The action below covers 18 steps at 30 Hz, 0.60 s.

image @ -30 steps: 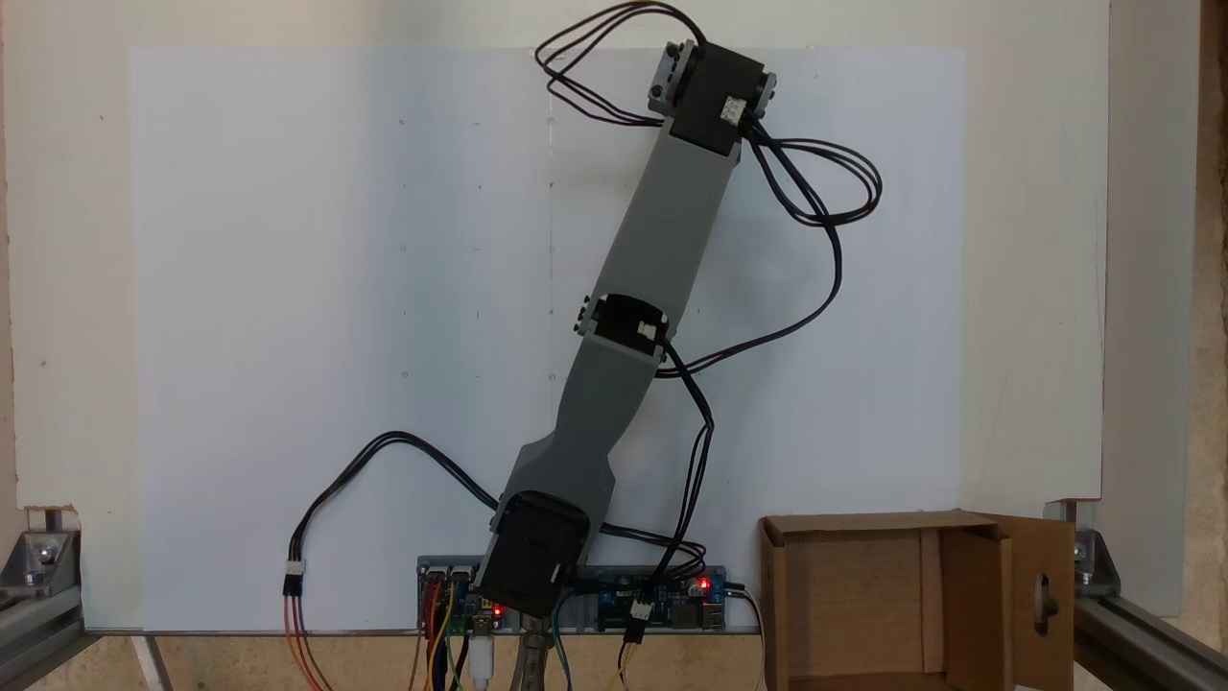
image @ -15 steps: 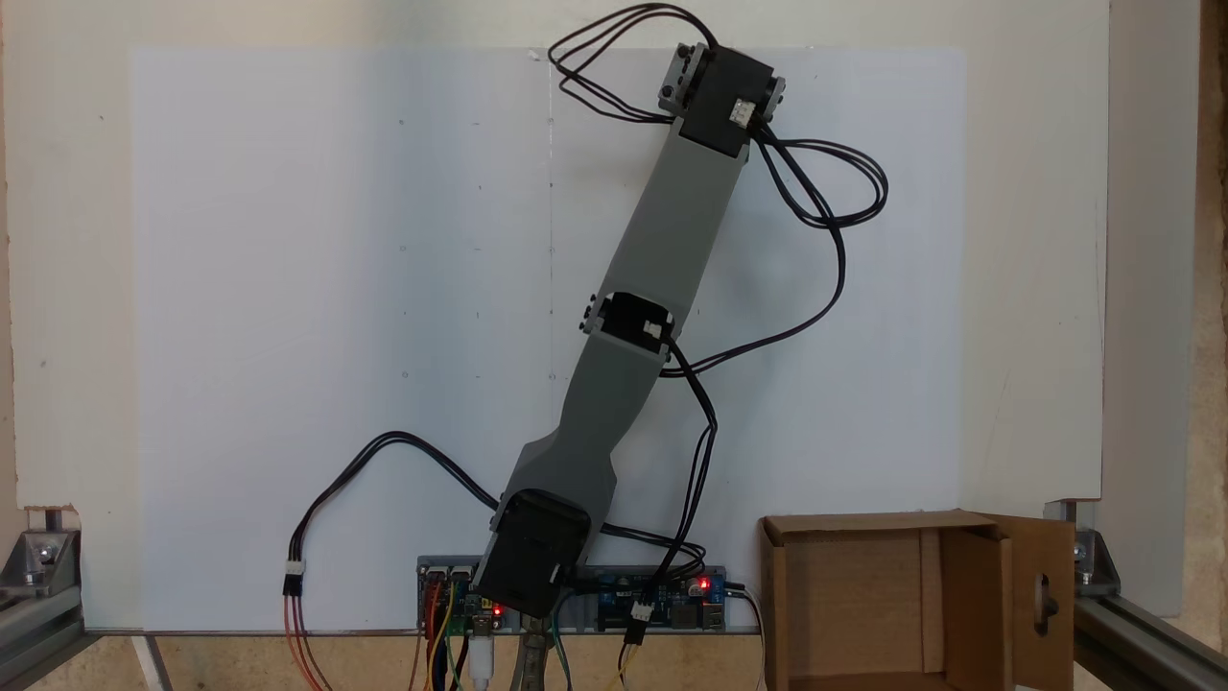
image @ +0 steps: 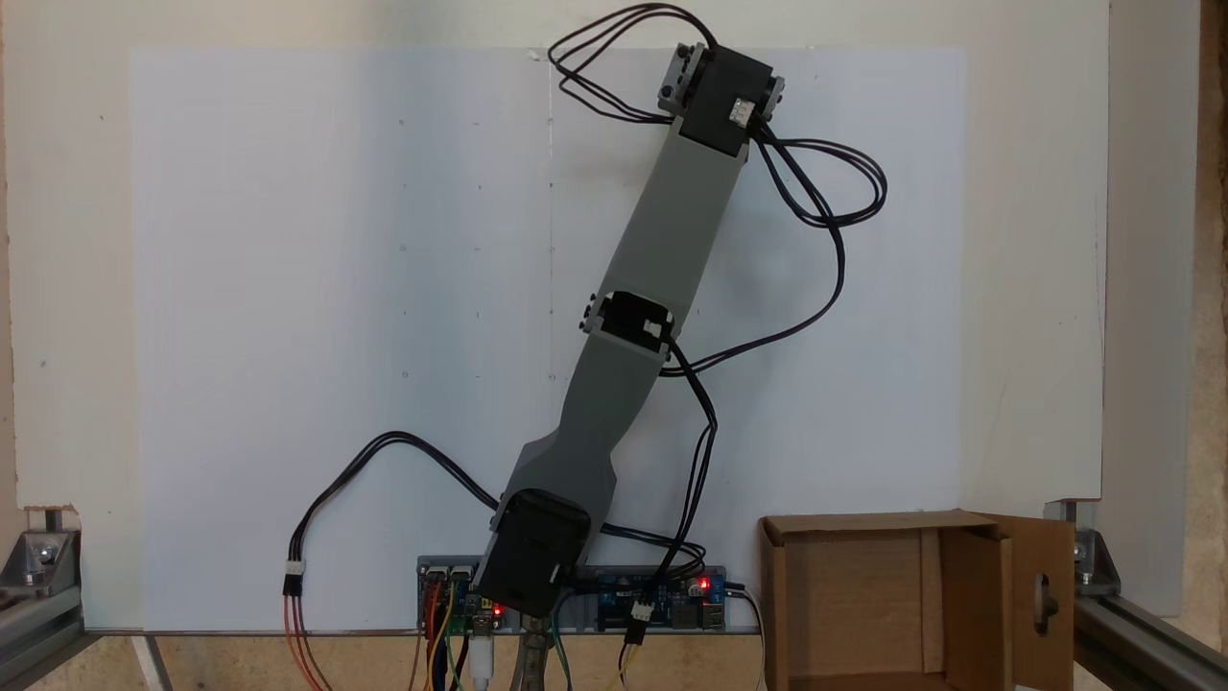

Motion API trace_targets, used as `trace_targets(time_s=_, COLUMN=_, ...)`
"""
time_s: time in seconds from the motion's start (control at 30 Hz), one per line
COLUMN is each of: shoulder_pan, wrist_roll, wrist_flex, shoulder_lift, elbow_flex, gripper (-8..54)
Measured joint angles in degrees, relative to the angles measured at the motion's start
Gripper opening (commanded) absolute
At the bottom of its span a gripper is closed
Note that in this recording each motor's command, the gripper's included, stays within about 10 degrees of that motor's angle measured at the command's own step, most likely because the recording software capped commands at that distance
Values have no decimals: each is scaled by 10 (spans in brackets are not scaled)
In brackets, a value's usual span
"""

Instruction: Grasp a green dice and put it in the bin.

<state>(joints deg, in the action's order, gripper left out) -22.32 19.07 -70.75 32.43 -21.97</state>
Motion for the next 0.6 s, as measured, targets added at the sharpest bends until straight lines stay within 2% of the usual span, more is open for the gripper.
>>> trace_targets(time_s=0.47, shoulder_pan=1, wrist_roll=0, wrist_flex=13, shoulder_lift=-16, elbow_flex=0, gripper=402)
trace_targets(time_s=0.53, shoulder_pan=1, wrist_roll=0, wrist_flex=13, shoulder_lift=-16, elbow_flex=0, gripper=355)
trace_targets(time_s=0.6, shoulder_pan=0, wrist_roll=0, wrist_flex=13, shoulder_lift=-16, elbow_flex=0, gripper=341)
